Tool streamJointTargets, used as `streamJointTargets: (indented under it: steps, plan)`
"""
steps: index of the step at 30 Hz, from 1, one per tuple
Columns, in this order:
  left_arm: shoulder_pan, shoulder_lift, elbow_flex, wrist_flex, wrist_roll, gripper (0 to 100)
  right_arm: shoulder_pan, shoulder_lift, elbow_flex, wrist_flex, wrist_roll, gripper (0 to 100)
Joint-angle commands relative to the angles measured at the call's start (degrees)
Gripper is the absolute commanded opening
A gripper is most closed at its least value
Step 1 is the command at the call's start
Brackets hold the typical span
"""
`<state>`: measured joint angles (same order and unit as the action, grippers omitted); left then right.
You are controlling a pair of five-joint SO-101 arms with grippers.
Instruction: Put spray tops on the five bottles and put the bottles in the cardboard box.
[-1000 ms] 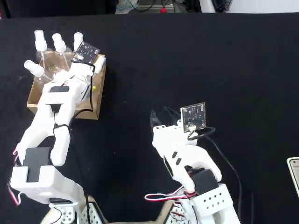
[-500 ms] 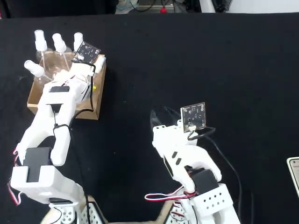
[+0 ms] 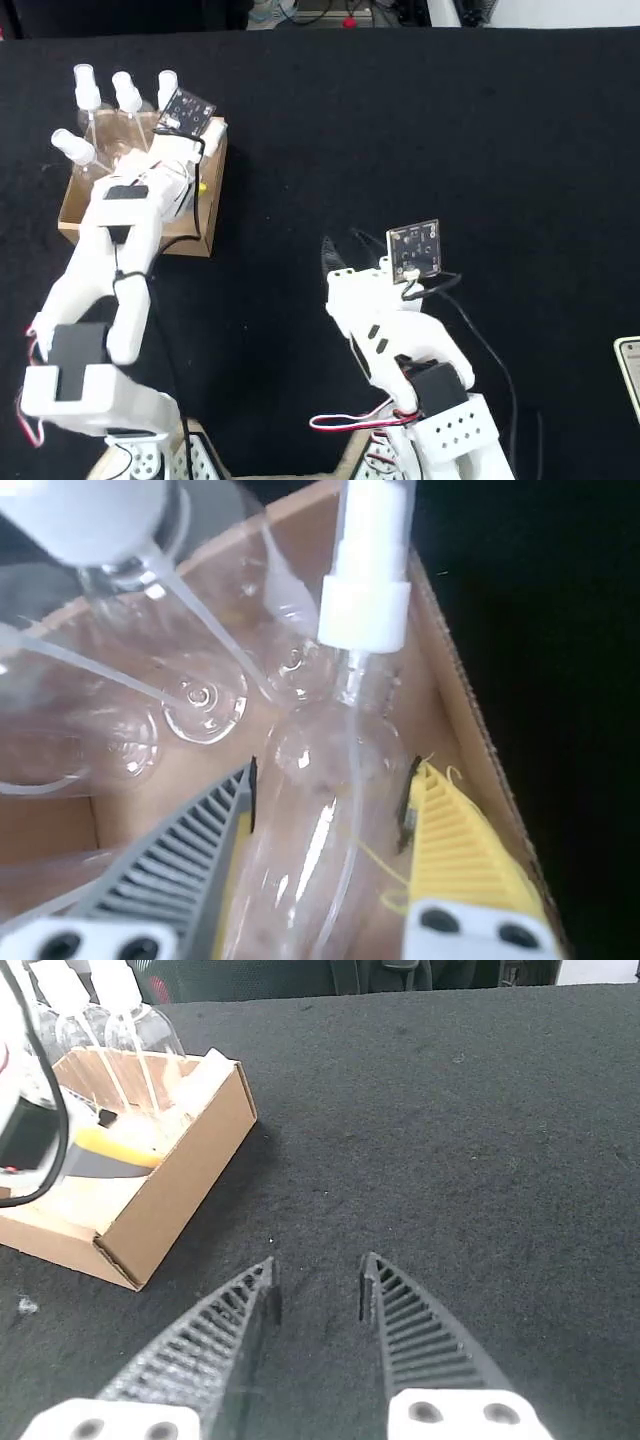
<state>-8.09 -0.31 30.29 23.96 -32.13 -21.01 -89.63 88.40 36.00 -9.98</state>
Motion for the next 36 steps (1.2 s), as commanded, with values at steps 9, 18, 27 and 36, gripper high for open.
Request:
streamJointTargets:
  steps: [9, 18, 27, 36]
  plan:
    - [0.0, -11.7, 3.5, 1.4, 0.2, 22, -0.1, -1.0, -0.4, -1.8, 0.5, 12.7]
    - [0.6, -12.7, 3.5, 1.4, 0.3, 22, -0.1, -1.0, -0.4, -1.8, 0.5, 12.7]
    - [0.1, -13.3, 5.3, 1.2, 0.3, 22, -0.1, -1.0, -0.4, -1.8, 0.5, 12.7]
    - [0.1, -13.2, 4.6, 1.3, -0.2, 23, -0.1, -1.0, -0.4, -1.8, 0.5, 12.7]
